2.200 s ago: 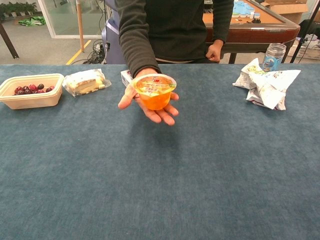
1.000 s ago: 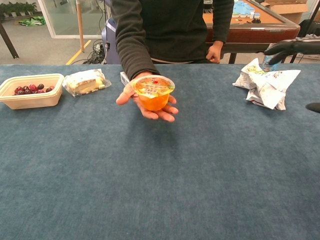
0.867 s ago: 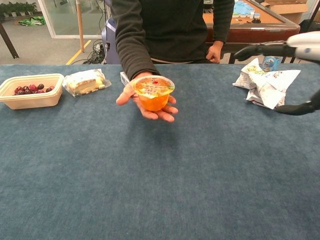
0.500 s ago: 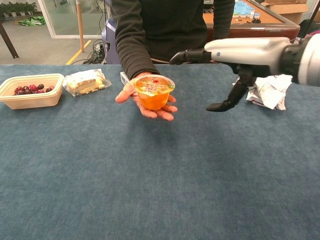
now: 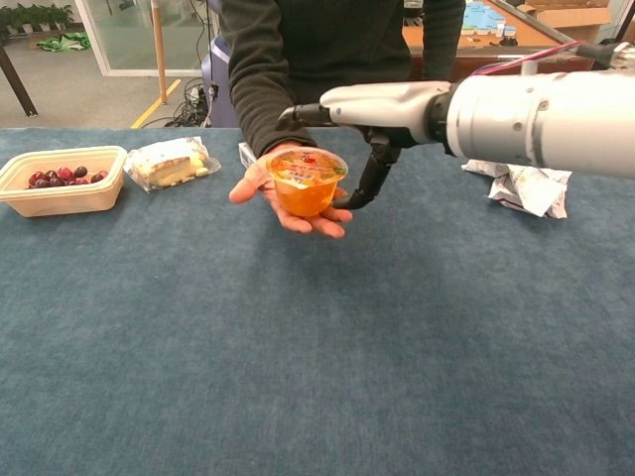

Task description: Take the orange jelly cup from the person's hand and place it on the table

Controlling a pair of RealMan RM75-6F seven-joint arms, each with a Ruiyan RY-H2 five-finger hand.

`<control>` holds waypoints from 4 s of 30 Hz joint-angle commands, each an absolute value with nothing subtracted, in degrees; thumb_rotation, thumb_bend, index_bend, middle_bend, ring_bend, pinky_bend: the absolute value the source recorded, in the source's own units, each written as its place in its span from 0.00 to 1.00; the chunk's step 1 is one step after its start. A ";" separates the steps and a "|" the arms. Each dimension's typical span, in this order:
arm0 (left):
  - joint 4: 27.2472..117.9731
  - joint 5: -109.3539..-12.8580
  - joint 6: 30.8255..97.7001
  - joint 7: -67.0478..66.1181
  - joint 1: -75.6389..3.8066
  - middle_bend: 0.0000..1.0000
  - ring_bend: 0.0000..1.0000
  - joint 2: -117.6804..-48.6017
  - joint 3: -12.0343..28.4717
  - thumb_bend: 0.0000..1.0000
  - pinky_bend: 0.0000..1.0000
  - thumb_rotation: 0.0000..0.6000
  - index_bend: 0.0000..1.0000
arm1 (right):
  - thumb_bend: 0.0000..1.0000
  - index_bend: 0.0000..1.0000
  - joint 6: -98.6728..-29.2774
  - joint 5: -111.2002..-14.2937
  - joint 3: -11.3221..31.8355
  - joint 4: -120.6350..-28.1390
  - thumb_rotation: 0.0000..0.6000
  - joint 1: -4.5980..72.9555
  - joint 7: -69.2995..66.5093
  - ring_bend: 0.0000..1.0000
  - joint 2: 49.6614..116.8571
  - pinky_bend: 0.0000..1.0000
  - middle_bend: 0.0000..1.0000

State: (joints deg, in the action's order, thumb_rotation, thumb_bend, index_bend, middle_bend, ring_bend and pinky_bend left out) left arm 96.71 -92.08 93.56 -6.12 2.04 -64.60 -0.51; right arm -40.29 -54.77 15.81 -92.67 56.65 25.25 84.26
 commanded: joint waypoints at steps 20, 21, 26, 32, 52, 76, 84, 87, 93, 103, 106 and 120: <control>95.50 -91.71 94.03 -4.66 2.70 0.00 0.00 -64.62 -0.49 0.30 0.00 1.00 0.05 | 0.48 0.40 -41.29 -48.05 14.51 -83.46 1.00 64.83 24.09 0.14 91.15 0.47 0.28; 95.49 -91.76 94.03 -4.63 2.70 0.00 0.00 -64.60 -0.51 0.30 0.00 1.00 0.05 | 0.50 0.44 -42.09 -49.01 14.61 -83.54 1.00 64.50 23.39 0.17 91.17 0.51 0.30; 95.42 -91.88 93.98 -4.62 2.70 0.00 0.00 -64.71 -0.53 0.30 0.00 1.00 0.05 | 0.53 0.54 -43.77 -52.13 14.73 -85.09 1.00 63.08 20.71 0.24 89.51 0.61 0.36; 95.41 -91.99 93.88 -4.62 2.66 0.00 0.00 -64.75 -0.53 0.30 0.00 1.00 0.05 | 0.54 0.56 -45.80 -55.34 13.91 -90.25 1.00 60.22 18.46 0.27 84.28 0.62 0.41; 95.54 -92.93 93.69 -5.12 2.45 0.00 0.00 -65.30 -0.75 0.30 0.00 1.00 0.05 | 0.53 0.56 -47.39 -62.54 4.94 -89.72 1.00 50.50 14.78 0.28 76.42 0.63 0.41; 94.83 -92.40 93.55 -4.47 2.61 0.00 0.00 -65.47 -0.73 0.30 0.00 1.00 0.05 | 0.52 0.24 -42.82 -67.53 3.71 -75.33 1.00 48.05 7.44 0.06 85.96 0.31 0.17; 94.69 -92.41 93.29 -4.40 2.48 0.00 0.00 -65.71 -0.74 0.30 0.00 1.00 0.05 | 0.52 0.00 -43.33 -68.46 3.33 -79.14 1.00 46.50 7.05 0.00 82.56 0.14 0.00; 94.69 -92.37 93.38 -4.33 2.53 0.00 0.00 -65.61 -0.73 0.30 0.00 1.00 0.05 | 0.52 0.00 -45.45 -69.36 3.47 -81.78 1.00 45.38 7.26 0.00 80.16 0.14 0.00; 94.85 -92.27 93.58 -4.35 2.55 0.00 0.00 -65.38 -0.55 0.30 0.00 1.00 0.05 | 0.52 0.00 -51.58 -70.71 3.36 -90.23 1.00 41.85 9.47 0.00 72.00 0.14 0.00; 94.80 -91.32 92.69 -4.72 2.03 0.00 0.00 -65.42 -0.01 0.30 0.00 1.00 0.05 | 0.52 0.03 -65.00 -75.82 -0.34 -101.78 1.00 31.77 13.36 0.00 59.56 0.14 0.11; 94.94 -91.19 92.44 -4.97 1.78 0.00 0.00 -65.37 0.18 0.30 0.00 1.00 0.05 | 0.52 0.05 -68.86 -77.95 -1.81 -103.33 1.00 28.38 13.62 0.00 57.53 0.14 0.11; 95.41 -90.97 91.45 -5.92 0.72 0.00 0.00 -65.87 0.74 0.30 0.00 1.00 0.05 | 0.51 0.08 -84.97 -85.63 -6.33 -101.53 1.00 13.04 9.35 0.00 57.37 0.15 0.15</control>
State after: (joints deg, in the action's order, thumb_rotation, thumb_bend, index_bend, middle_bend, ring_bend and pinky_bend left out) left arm 95.40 -90.96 91.46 -5.91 0.72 -65.86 0.73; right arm -83.63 -84.72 -5.76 -102.36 14.45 10.26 56.93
